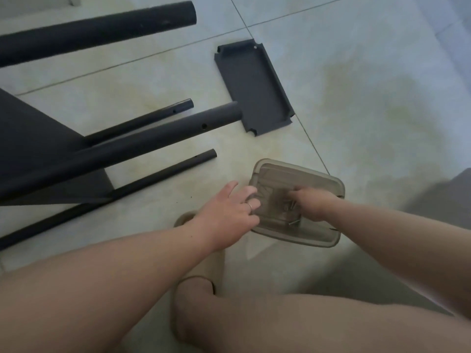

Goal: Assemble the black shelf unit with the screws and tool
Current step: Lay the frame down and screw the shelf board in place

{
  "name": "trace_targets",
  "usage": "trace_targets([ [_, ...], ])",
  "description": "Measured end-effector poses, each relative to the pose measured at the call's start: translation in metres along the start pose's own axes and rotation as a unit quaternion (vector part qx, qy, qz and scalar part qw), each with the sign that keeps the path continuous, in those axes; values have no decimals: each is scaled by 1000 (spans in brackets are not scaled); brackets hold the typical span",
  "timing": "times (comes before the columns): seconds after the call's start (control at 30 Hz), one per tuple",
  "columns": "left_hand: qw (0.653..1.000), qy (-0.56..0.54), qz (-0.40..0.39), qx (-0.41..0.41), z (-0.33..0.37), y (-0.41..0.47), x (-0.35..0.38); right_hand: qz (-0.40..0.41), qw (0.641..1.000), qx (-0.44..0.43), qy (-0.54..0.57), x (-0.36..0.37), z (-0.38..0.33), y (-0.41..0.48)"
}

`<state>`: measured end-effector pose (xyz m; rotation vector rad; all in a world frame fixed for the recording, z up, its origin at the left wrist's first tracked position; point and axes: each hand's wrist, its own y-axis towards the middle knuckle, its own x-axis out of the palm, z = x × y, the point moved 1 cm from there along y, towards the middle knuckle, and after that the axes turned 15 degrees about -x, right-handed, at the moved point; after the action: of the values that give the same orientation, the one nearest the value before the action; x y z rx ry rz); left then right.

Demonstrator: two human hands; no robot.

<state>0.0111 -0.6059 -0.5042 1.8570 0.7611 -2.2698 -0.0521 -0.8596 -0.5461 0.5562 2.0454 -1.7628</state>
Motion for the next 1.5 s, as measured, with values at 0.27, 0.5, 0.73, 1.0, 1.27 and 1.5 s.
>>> trace_targets([
  [0.27,998,-10,54,-3,-1,0,3,52,994,-19,-95,25,7,5],
  [0.5,998,4,63,-18,4,1,3,35,989,-24,-141,23,9,5],
  [0.73,997,-4,69,-24,4,4,6,120,988,12,-91,28,-1,3],
  [1.0,998,1,60,-26,5,3,6,115,989,5,-88,18,-1,9],
  [1.27,999,-17,30,-27,8,8,10,133,989,28,-54,13,1,8],
  [1.5,997,-23,-70,-37,-4,-2,-21,287,889,103,343,-19,-28,-22],
])
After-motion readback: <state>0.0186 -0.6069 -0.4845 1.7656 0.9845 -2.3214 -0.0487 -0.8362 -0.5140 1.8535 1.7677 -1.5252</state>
